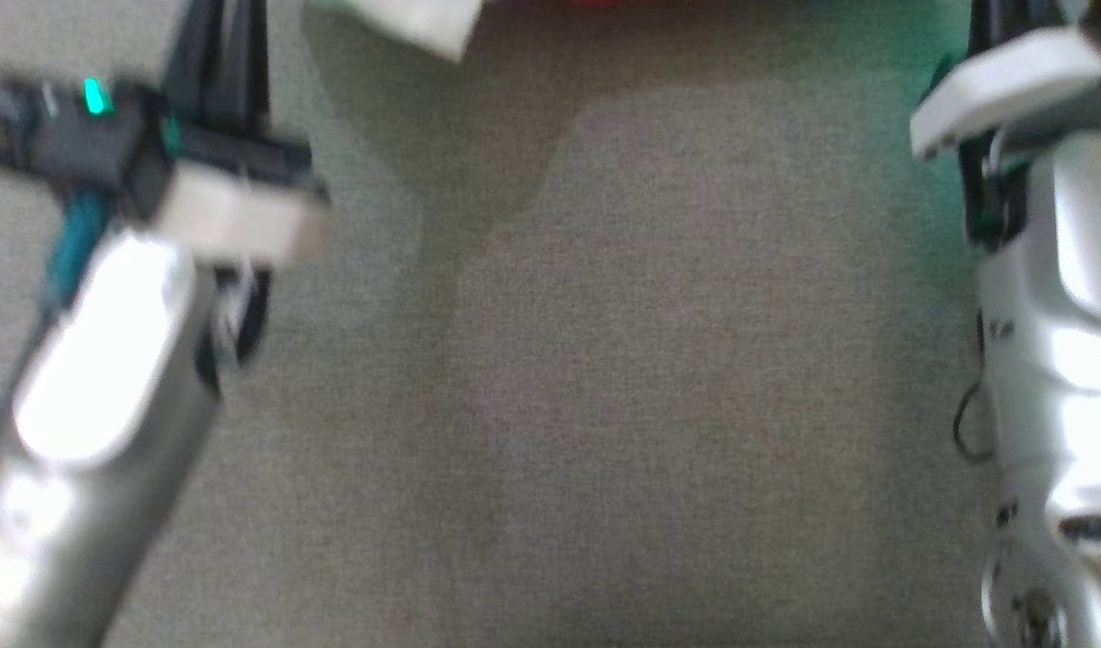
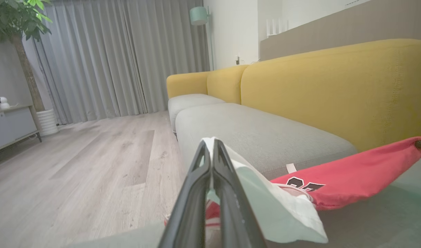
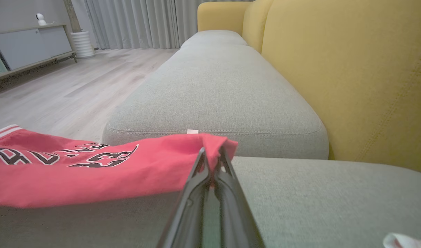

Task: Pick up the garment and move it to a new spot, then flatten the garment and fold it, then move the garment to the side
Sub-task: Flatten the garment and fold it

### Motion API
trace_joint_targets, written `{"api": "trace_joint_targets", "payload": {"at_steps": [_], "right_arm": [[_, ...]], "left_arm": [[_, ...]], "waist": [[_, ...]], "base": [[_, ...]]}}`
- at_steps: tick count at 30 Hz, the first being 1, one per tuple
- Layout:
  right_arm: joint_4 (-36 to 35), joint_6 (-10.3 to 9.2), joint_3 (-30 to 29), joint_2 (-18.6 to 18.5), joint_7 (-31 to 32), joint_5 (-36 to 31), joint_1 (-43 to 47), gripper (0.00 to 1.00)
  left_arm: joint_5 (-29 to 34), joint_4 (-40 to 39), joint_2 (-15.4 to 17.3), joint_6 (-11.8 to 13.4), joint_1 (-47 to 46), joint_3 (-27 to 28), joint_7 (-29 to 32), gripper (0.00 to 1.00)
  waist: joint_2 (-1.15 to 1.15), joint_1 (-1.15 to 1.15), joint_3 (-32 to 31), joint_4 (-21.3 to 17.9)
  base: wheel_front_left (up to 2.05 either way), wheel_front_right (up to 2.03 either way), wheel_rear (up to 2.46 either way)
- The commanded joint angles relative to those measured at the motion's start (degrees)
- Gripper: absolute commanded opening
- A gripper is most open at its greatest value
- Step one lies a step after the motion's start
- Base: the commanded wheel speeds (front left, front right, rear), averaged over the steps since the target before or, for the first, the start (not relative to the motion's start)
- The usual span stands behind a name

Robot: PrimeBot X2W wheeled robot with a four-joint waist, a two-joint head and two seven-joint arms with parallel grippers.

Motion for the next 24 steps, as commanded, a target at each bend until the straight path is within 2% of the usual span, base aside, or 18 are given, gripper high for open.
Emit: {"api": "trace_joint_targets", "payload": {"at_steps": [1, 7, 12, 18, 24], "right_arm": [[-3.6, -0.04, 1.4, 1.3, -0.3, 1.3, 2.6, 0.0], [-14.6, -0.04, 2.3, 1.3, 2.9, 5.5, 15.7, 0.0], [-23.0, -0.04, 1.8, 1.3, 6.5, 7.9, 26.6, 0.0], [-35.0, -0.04, 0.5, 1.3, 11.8, 12.0, 42.8, 0.0], [-45.4, -0.04, 0.2, 1.3, 16.3, 15.4, 56.9, 0.0]], "left_arm": [[-0.6, -4.0, 2.9, 1.1, 2.4, 3.0, -0.5, 0.0], [-2.5, -13.8, 4.7, 6.2, 17.8, 2.7, -0.1, 0.0], [-3.3, -19.3, 5.5, 9.0, 26.3, 1.5, 1.0, 0.0], [-4.1, -28.0, 8.0, 14.2, 38.0, -0.1, 4.5, 0.0], [-3.8, -36.0, 11.2, 18.8, 47.3, -2.0, 8.5, 0.0]], "waist": [[0.0, 0.01, -2.1, 0.2], [0.0, 0.01, -8.4, 0.6], [0.0, 0.01, -13.8, 1.2], [0.0, 0.01, -20.2, 1.8], [0.0, 0.01, -23.7, 2.3]], "base": [[0.0, 0.0, 0.0], [0.0, 0.0, 0.0], [0.0, 0.0, 0.0], [0.0, 0.0, 0.0], [0.0, 0.0, 0.0]]}}
